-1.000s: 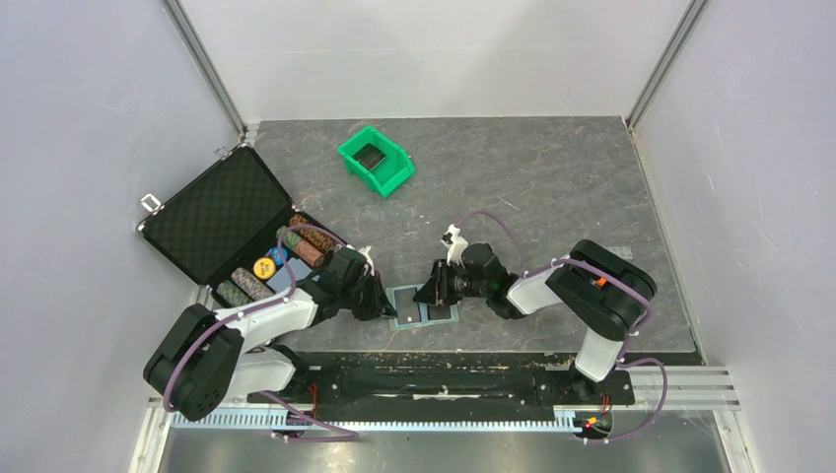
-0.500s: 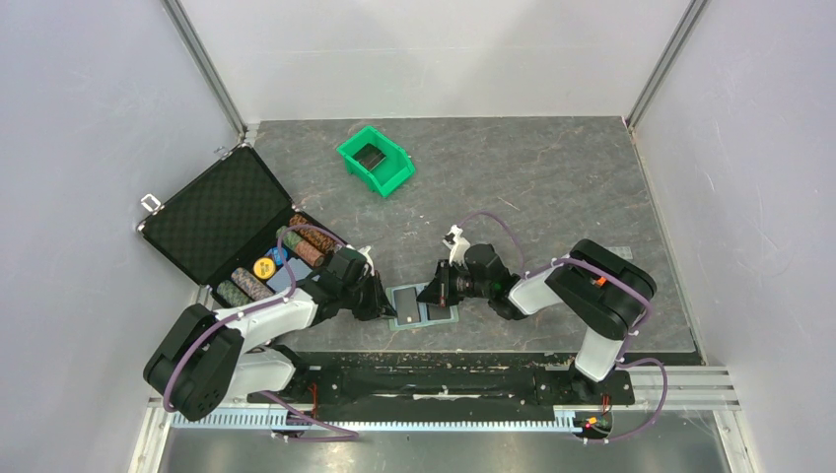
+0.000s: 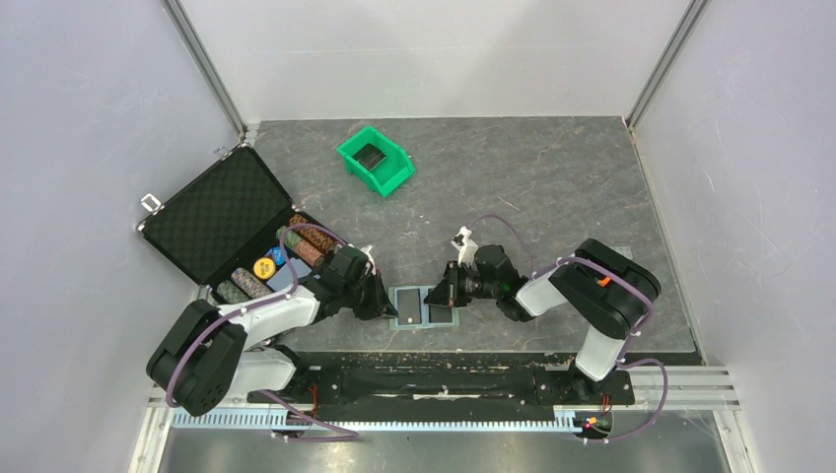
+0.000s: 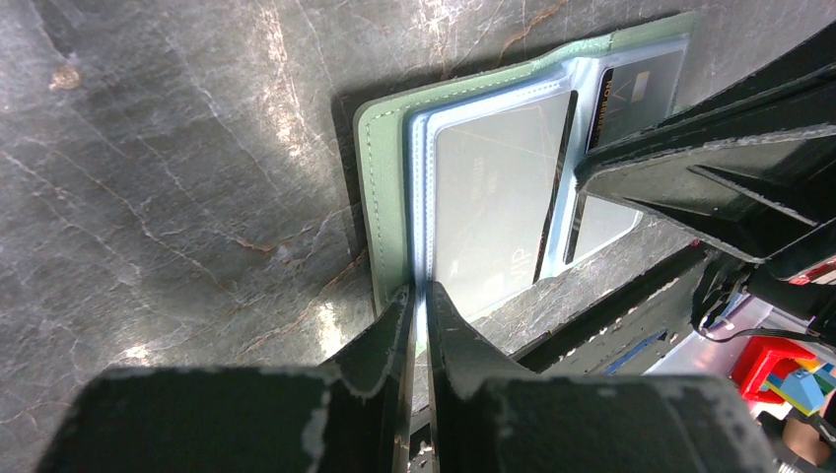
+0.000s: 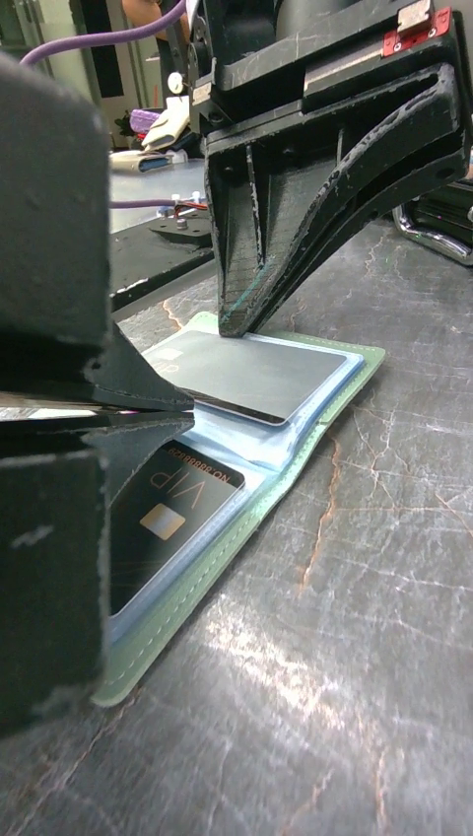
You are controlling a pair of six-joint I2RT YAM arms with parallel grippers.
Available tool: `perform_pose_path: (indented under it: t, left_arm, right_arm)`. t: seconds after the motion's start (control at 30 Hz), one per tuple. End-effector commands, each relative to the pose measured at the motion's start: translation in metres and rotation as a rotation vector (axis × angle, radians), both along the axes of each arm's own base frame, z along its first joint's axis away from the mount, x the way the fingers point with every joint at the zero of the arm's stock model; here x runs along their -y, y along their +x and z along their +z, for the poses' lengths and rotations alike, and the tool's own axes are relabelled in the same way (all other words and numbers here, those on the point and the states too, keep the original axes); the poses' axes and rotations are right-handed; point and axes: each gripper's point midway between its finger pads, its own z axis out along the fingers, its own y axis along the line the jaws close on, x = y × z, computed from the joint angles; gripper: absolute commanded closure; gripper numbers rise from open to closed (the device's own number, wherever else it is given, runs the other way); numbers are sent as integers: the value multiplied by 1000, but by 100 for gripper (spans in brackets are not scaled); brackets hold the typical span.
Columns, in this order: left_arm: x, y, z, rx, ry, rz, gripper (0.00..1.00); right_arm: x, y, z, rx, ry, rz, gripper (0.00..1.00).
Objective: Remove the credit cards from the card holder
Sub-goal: Remove the credit card from the card holder.
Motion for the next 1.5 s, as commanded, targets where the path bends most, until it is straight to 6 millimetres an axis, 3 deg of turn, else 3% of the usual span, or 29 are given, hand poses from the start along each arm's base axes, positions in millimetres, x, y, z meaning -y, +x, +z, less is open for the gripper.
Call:
perform_pose_path:
  t: [0.0, 0.17, 0.3, 0.43, 0.8, 1.47]
  left_arm:
    - [-17, -4, -22, -31, 107, 28, 86]
    - [-14, -4, -19, -26, 91, 27, 86]
    - [-10, -4, -18, -29, 62, 24, 86]
    - [-9, -4, -17, -30, 55, 24, 86]
    - [-6, -5, -17, -31, 39, 23, 86]
    - [-6, -5, -17, -33, 32, 25, 86]
  right_arm:
    - [5, 4, 15, 48, 36, 0, 100]
    - [3, 5, 19, 63, 46, 6, 100]
    - [-1, 5, 25, 70, 72, 12, 88]
    - [-4, 7, 25, 70, 74, 13, 83]
    - [-17, 5, 17, 51, 69, 34, 82]
    - [-22, -1, 9, 19, 68, 33, 81]
